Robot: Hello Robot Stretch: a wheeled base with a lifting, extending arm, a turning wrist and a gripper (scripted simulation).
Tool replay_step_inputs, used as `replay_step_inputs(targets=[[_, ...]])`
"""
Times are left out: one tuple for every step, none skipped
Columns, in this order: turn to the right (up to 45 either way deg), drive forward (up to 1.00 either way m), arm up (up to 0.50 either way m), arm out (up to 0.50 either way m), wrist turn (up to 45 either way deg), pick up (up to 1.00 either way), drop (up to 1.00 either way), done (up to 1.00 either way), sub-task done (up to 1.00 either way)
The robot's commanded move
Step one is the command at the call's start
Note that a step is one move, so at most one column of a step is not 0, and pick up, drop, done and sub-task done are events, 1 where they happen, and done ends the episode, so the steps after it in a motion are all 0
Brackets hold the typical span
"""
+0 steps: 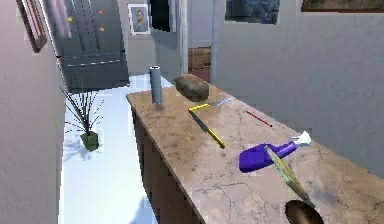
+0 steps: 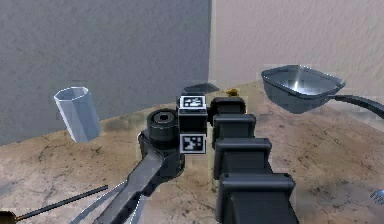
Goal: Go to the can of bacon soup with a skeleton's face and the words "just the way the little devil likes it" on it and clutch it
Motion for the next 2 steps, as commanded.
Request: replay_step_inputs(targets=[[0.0, 0.00, 0.00, 0.00, 45.0, 0.00, 0.00, 0.00, 0.00], [0.0, 0.00, 0.00, 0.00, 45.0, 0.00, 0.00, 0.00, 0.00]])
